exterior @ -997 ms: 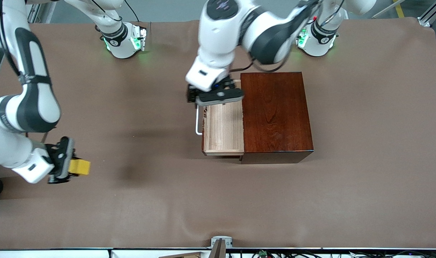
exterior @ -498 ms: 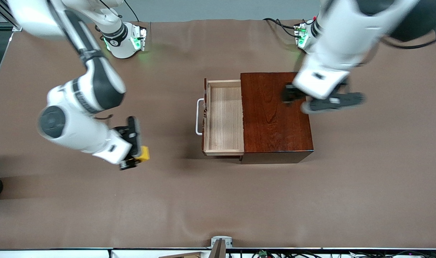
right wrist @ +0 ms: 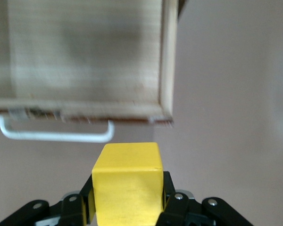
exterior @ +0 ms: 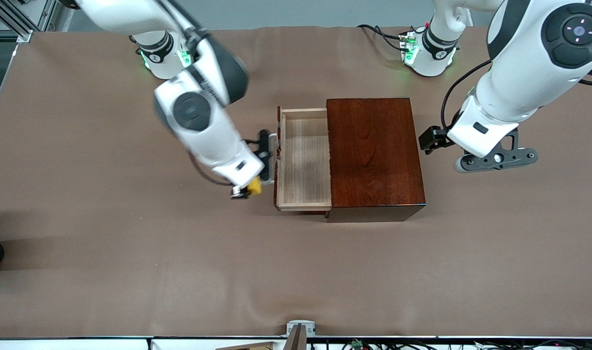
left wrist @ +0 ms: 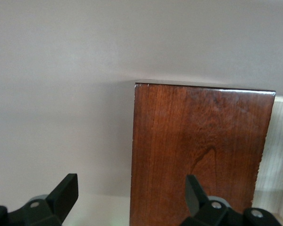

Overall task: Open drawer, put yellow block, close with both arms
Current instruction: 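Lower the yellow cube into the open drawer with the right gripper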

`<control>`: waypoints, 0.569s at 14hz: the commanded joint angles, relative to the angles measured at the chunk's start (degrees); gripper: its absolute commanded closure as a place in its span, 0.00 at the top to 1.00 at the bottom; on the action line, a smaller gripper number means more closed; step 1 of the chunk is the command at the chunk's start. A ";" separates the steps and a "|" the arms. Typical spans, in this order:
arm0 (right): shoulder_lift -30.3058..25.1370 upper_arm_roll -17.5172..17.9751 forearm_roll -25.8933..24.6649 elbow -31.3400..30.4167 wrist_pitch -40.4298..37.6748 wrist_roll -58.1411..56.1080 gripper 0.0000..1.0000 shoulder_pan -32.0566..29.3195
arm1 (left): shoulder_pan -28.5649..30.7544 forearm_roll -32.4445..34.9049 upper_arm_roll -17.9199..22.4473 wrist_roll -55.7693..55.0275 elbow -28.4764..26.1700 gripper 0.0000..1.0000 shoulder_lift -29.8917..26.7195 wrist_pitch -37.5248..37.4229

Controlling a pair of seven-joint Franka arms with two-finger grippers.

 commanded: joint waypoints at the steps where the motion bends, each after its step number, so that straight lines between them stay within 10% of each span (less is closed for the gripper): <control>1: 5.65 -0.61 -1.92 6.77 -0.86 4.11 0.00 4.24 | 3.81 -0.55 -0.20 5.89 -2.68 1.00 -1.16 0.77; 8: 9.97 -5.95 -4.21 9.43 0.80 8.69 0.00 14.61 | 13.66 -0.72 -0.29 23.63 -19.01 1.00 -8.79 12.88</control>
